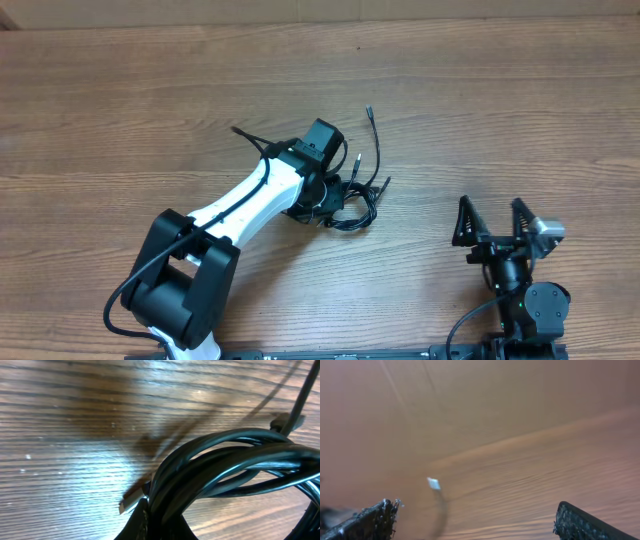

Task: Untangle cables
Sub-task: 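Swing the right gripper toward the coil held by the left gripper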

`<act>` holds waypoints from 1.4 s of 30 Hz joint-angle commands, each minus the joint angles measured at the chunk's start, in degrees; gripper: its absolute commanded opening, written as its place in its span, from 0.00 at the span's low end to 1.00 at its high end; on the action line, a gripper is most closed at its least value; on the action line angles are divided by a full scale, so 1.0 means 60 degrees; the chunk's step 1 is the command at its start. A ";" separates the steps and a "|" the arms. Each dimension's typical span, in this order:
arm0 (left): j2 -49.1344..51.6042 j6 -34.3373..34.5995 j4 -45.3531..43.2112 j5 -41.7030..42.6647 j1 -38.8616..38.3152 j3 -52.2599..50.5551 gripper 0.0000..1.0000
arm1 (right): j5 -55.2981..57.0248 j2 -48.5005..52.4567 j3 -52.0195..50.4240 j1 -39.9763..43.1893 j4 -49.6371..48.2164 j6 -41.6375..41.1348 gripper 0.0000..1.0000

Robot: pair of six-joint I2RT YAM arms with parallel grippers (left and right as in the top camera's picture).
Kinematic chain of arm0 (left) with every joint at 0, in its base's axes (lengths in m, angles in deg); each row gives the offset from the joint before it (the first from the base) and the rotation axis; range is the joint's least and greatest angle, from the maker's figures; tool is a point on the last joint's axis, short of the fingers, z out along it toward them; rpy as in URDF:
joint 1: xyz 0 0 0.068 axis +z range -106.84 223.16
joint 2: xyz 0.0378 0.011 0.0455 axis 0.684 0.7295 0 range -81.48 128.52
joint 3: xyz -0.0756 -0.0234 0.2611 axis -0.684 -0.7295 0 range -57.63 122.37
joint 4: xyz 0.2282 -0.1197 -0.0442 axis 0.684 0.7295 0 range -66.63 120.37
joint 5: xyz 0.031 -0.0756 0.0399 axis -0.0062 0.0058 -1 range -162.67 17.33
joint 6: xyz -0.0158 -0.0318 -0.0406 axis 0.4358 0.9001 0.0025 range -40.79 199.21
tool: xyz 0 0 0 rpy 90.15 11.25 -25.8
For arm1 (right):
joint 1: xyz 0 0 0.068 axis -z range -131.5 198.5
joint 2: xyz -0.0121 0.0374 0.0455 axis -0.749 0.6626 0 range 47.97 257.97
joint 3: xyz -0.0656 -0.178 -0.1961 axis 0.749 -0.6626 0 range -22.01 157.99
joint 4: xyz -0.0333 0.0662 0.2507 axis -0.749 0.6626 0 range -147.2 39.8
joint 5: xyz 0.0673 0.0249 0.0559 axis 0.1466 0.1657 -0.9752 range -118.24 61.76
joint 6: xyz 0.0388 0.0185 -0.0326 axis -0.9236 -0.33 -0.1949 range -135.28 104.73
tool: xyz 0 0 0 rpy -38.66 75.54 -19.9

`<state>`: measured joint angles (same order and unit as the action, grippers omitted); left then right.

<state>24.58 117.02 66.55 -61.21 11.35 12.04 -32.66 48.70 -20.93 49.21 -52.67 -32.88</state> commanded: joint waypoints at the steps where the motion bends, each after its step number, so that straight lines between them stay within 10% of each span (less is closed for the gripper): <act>1: -0.0291 0.0124 -0.0066 0.1005 0.0237 0.0040 0.04 | -0.1698 -0.0095 -0.0106 0.0000 -0.0186 -0.4626 1.00; 10: -0.0291 -0.0765 -0.0535 0.2718 0.0514 0.0040 0.04 | -0.5858 -0.0095 -0.0106 0.0000 -0.0226 -0.8317 1.00; 27: -0.1475 -0.1162 -0.0441 0.1530 0.0692 0.0080 0.04 | -0.5038 0.1111 0.2095 0.0000 0.2408 -0.4258 1.00; 42: -0.5187 -0.0051 0.2095 -0.1089 0.0594 0.0076 0.04 | -0.8524 0.3260 0.3501 -0.0291 0.3126 -0.4411 1.00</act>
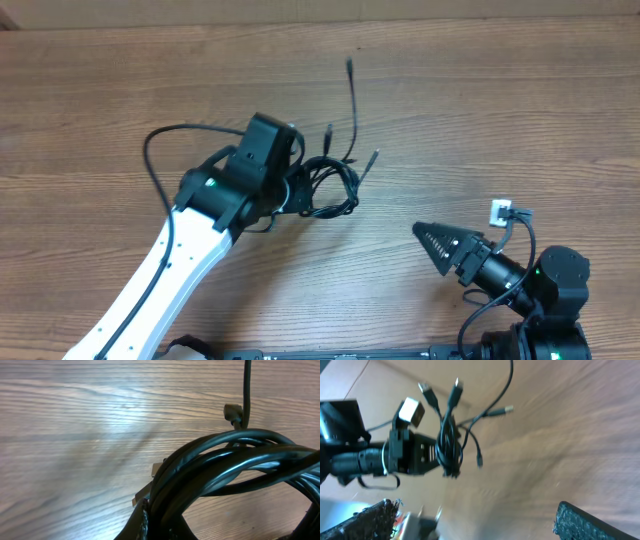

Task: Untangle cables
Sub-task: 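Swing the right gripper toward the coil held by the left gripper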

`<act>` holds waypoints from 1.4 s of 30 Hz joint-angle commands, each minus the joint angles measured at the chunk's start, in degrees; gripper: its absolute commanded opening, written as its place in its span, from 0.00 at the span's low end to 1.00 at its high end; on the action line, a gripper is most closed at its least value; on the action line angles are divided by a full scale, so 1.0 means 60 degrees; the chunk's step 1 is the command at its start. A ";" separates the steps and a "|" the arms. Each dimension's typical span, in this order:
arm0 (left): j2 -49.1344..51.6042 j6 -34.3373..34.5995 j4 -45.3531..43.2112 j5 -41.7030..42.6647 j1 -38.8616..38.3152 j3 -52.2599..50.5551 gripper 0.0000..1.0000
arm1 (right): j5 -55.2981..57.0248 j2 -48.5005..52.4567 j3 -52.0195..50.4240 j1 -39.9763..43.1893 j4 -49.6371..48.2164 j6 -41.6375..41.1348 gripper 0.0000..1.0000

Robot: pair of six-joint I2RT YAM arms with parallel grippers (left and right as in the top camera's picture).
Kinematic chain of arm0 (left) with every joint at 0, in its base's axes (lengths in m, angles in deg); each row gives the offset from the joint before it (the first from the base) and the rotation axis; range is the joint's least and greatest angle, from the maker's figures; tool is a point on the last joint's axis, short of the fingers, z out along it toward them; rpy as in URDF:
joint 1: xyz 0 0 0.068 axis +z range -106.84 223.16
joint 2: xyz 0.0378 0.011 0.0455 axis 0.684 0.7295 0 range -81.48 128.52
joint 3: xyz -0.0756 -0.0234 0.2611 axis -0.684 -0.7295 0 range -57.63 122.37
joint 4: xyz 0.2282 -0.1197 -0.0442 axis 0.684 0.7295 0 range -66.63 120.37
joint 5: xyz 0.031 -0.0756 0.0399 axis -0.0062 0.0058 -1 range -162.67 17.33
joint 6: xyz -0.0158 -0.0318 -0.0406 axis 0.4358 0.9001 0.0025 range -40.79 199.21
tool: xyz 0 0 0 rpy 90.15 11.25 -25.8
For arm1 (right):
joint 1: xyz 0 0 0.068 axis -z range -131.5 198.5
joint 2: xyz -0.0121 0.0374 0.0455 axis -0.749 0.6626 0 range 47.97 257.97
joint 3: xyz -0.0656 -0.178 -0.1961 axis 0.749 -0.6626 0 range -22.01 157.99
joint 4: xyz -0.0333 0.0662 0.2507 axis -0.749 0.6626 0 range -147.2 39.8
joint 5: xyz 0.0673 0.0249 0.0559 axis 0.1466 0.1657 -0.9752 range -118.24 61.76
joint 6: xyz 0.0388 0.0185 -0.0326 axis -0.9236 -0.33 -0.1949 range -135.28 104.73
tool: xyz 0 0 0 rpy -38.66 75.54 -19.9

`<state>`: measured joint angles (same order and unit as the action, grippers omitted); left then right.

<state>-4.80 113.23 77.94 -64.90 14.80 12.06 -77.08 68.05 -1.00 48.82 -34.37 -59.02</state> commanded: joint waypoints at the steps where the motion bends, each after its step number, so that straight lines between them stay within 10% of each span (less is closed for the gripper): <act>1: -0.0331 0.0718 0.0310 -0.0470 0.0004 0.0073 0.04 | -0.1118 0.0033 0.0168 -0.0335 0.0080 -0.0055 1.00; 19: -0.0346 0.1053 0.0040 -0.1381 -0.1599 0.0073 0.04 | 0.2725 0.0051 0.0131 -0.3075 -0.1067 -0.1217 0.99; 42: -0.0142 0.2550 0.0007 -0.1293 -0.1923 0.0073 0.04 | 0.2958 0.3727 0.0131 -0.4452 -0.4907 -0.1253 0.67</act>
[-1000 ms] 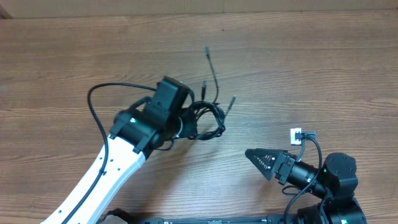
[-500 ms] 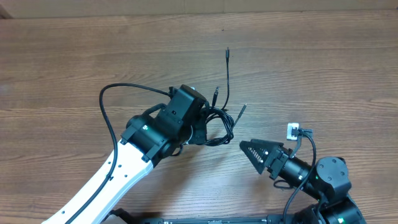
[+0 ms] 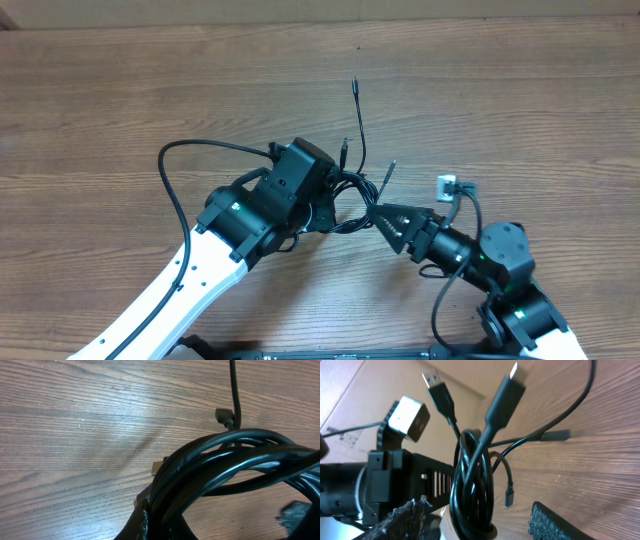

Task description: Untangle cables

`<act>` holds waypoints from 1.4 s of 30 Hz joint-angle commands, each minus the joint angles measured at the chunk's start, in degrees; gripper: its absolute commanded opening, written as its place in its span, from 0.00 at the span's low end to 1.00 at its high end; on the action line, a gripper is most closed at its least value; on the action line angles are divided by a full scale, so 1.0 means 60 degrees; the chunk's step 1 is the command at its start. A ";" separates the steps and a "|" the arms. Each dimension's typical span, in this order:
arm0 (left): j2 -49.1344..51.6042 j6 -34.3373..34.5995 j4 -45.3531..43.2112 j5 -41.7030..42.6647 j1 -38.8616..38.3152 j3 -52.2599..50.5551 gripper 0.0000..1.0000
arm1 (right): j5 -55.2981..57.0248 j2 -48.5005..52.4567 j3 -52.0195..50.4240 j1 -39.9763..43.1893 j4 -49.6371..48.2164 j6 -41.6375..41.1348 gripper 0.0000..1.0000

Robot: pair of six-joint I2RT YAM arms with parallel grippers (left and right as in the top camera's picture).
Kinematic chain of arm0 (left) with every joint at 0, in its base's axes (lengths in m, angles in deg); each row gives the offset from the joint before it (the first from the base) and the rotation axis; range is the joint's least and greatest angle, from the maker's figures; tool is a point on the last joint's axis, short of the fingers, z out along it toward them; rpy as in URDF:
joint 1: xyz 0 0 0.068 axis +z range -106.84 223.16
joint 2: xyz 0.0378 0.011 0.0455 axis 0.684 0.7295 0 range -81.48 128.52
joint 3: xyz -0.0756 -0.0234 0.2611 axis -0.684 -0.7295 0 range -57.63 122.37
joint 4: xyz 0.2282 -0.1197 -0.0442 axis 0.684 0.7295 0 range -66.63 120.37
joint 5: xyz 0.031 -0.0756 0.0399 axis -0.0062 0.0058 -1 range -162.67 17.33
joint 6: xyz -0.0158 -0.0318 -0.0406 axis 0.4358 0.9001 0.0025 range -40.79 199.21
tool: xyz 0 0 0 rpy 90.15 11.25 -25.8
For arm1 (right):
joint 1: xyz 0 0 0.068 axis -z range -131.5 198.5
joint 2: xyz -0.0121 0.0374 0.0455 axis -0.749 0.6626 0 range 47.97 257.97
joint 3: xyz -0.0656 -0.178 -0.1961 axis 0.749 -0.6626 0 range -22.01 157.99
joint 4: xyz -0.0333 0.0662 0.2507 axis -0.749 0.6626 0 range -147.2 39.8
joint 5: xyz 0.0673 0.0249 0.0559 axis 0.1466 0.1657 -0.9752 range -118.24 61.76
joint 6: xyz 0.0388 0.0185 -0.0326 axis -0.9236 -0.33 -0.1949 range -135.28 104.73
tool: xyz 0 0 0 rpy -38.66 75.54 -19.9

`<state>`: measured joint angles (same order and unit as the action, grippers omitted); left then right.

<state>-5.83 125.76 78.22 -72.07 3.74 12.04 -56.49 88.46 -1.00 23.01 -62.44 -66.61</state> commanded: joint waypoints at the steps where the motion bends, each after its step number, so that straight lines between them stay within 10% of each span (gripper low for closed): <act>1: 0.0058 0.0652 -0.0044 -0.0091 -0.0080 0.0076 0.04 | -0.0579 0.0506 0.0131 -0.0197 -0.0364 0.0015 0.67; 8: 0.0197 0.1253 0.0073 -0.0095 -0.0080 0.0076 0.04 | -0.0590 0.1308 0.0135 -0.0259 -0.0827 0.0018 0.49; 15: 0.0197 0.1246 0.0423 -0.0102 -0.0080 0.0073 0.04 | -0.0594 0.1410 0.0135 -0.0259 -0.1614 0.0018 0.05; 42: 0.0200 0.1319 -0.1399 -0.1577 0.0033 0.0073 0.06 | -0.4637 0.1410 0.0131 -0.0259 -0.2721 0.1111 0.04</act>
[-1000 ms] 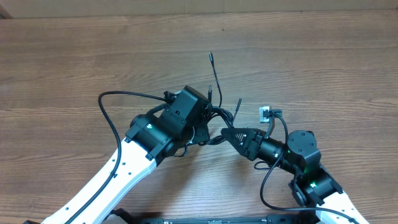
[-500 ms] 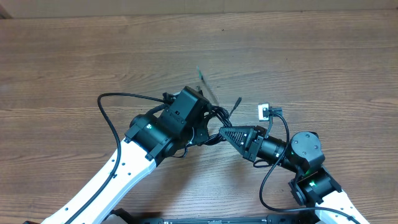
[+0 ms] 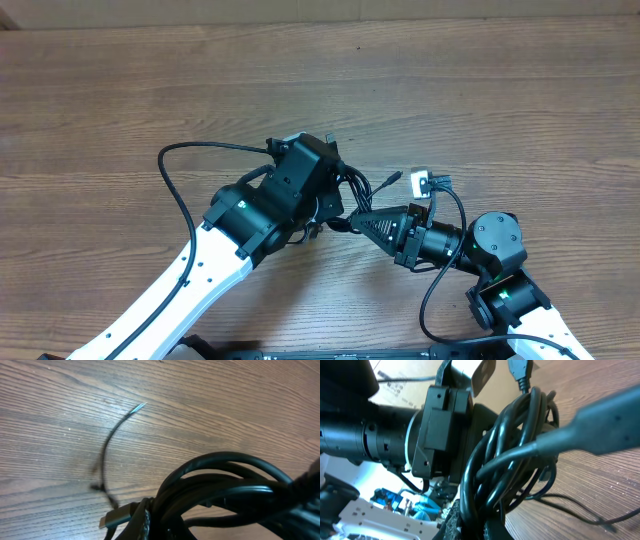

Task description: Untangle cables

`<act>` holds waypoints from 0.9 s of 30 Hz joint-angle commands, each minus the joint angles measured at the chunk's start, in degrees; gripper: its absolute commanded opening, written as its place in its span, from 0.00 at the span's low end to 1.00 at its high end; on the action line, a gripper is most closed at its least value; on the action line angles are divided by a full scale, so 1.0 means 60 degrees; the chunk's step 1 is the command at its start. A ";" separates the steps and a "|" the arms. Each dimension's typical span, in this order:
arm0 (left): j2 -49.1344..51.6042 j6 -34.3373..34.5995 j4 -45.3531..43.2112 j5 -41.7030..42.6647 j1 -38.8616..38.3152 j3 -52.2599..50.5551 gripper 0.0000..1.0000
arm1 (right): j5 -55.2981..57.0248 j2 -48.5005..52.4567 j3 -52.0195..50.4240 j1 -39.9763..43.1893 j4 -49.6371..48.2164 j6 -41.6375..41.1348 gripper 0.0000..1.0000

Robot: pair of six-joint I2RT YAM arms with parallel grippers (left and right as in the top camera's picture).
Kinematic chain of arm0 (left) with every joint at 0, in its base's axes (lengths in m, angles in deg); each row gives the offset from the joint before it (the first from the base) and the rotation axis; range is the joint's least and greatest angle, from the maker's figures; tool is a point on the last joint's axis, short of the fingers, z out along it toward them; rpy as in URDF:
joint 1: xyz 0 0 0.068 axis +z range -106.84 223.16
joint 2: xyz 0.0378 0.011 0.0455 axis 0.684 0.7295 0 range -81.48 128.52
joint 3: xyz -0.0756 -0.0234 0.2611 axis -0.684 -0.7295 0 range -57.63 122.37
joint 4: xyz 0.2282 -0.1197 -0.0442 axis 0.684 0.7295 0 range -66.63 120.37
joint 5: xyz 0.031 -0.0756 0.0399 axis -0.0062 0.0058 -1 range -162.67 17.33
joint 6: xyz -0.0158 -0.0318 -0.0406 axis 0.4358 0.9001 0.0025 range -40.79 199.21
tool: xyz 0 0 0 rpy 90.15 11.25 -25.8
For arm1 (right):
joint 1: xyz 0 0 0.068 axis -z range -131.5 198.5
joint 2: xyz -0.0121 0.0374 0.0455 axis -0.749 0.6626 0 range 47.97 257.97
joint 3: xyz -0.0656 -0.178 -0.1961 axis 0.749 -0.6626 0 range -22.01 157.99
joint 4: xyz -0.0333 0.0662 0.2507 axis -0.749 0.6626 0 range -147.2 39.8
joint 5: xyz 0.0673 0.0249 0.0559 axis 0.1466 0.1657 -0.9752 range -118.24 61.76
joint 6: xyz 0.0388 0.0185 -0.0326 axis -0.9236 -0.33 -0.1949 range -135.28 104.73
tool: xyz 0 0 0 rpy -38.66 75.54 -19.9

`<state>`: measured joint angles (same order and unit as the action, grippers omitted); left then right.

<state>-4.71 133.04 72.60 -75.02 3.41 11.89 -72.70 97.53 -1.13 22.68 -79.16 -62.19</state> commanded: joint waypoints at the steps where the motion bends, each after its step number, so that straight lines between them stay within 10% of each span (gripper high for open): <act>1: 0.0015 0.0106 -0.0463 -0.1155 0.0138 0.0098 0.07 | -0.1934 -0.0102 0.0153 -0.0204 0.0175 0.0382 0.04; 12: 0.0015 0.0102 -0.0375 -0.1173 0.0390 0.0098 0.17 | -0.0820 -0.0102 0.0153 -0.0204 0.1920 0.0404 0.04; 21: 0.0018 0.0102 0.0404 -0.1206 0.0390 0.0098 0.60 | -0.0015 -0.0102 0.0153 -0.0204 0.2259 0.0401 0.04; 24: 0.0015 0.0098 0.0565 -0.1198 0.0390 0.0098 0.96 | 0.0215 -0.0102 0.0153 -0.0204 0.2259 0.0404 0.04; 27: 0.0015 0.0106 0.0772 -0.1191 0.0393 0.0098 1.00 | 0.0441 -0.0102 0.0153 -0.0204 0.2259 0.0404 0.04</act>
<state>-4.69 133.52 76.52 -80.31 5.34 11.74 -71.72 97.46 -0.63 21.78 -65.04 -60.05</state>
